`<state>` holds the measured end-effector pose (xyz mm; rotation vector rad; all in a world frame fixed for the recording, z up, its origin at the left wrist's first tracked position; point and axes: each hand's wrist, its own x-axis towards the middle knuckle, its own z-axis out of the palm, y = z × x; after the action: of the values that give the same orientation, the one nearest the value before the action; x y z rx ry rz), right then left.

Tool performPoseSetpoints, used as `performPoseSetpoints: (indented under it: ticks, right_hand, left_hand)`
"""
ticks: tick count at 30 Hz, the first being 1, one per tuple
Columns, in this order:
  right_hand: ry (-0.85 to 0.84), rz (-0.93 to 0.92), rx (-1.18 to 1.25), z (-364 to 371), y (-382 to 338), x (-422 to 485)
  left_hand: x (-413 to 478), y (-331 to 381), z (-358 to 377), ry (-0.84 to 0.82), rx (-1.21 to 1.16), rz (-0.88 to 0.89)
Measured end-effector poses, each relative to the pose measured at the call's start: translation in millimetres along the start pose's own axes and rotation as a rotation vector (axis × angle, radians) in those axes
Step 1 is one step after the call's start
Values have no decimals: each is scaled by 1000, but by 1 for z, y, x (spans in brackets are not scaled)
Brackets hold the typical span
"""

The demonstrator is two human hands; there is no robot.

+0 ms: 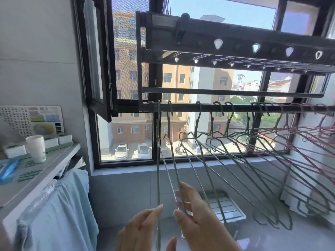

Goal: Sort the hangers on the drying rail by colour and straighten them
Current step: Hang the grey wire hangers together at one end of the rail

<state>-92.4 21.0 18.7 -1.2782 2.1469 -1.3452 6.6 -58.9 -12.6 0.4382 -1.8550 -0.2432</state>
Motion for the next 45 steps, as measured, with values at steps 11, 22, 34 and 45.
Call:
performPoseSetpoints:
  ticks: [11, 22, 34, 45]
  right_hand:
    - [-60, 139, 442, -1, -6, -6]
    - [-70, 230, 616, -2, -6, 3]
    - [16, 215, 772, -15, 0, 3]
    - [94, 112, 737, -27, -18, 28]
  left_hand:
    - [-22, 16, 4, -290, -165, -195]
    - [-20, 23, 4, -346, -117, -276]
    - [-13, 50, 15, -382, -135, -275]
    - [13, 51, 27, -222, -124, -202]
